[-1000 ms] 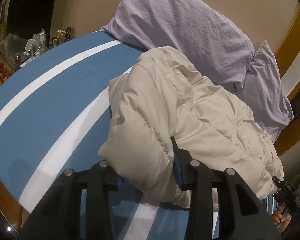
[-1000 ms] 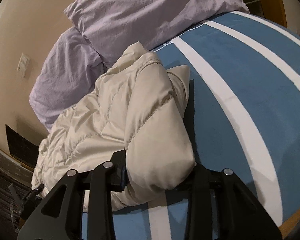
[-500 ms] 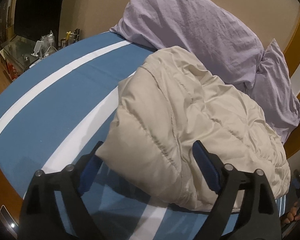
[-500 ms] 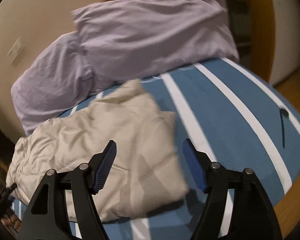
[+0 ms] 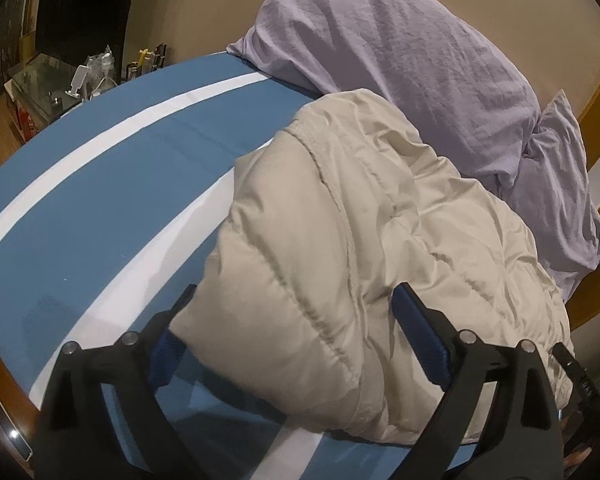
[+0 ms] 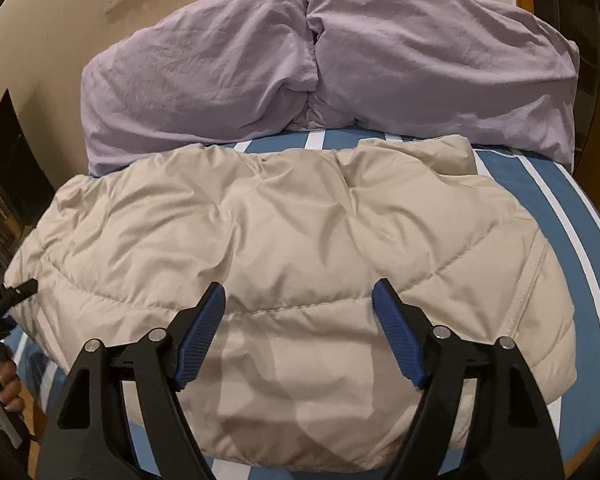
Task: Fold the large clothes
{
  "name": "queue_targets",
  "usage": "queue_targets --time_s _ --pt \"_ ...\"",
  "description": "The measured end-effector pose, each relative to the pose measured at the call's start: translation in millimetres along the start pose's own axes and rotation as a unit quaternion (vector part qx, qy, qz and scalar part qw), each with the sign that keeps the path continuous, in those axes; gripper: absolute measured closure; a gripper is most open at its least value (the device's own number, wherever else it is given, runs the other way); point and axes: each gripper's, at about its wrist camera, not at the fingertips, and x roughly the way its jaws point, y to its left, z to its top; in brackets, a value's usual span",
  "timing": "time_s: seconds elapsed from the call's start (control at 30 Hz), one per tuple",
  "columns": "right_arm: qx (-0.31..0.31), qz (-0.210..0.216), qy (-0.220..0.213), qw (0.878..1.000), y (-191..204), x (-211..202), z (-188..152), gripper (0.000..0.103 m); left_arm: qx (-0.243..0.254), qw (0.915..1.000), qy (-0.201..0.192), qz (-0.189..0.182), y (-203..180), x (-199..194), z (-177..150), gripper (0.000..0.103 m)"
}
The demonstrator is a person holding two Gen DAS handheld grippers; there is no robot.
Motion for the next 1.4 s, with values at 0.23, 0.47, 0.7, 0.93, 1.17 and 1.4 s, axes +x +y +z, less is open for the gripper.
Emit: queue_targets --time_s 0.23,0.47,0.7,0.93,1.17,1.4 --pt "-0.026 -0.025 -0.011 0.999 9 7 -9 0.02 -0.013 0.9998 0.006 -0.01 -1 8 1 0.008" --pt "-0.053 -0.056 -0.001 0.997 18 31 -23 0.013 -0.017 0.9997 0.005 -0.017 -6 12 2 0.008" --pt "-0.055 -0.058 0.004 0.997 19 37 -26 0.013 -0.034 0.999 0.001 -0.03 -11 17 2 0.009" --pt "-0.054 -0.057 0.005 0.997 19 40 -26 0.013 -0.051 0.9978 -0.015 -0.039 -10 14 4 0.029" --pt "-0.053 -0.055 0.003 0.997 18 39 -26 0.013 -0.065 0.9957 -0.02 -0.062 -5 5 9 0.055" --pt "-0.054 -0.06 0.007 0.997 20 42 -25 0.013 -0.07 0.9899 -0.035 -0.118 -26 -23 30 0.069"
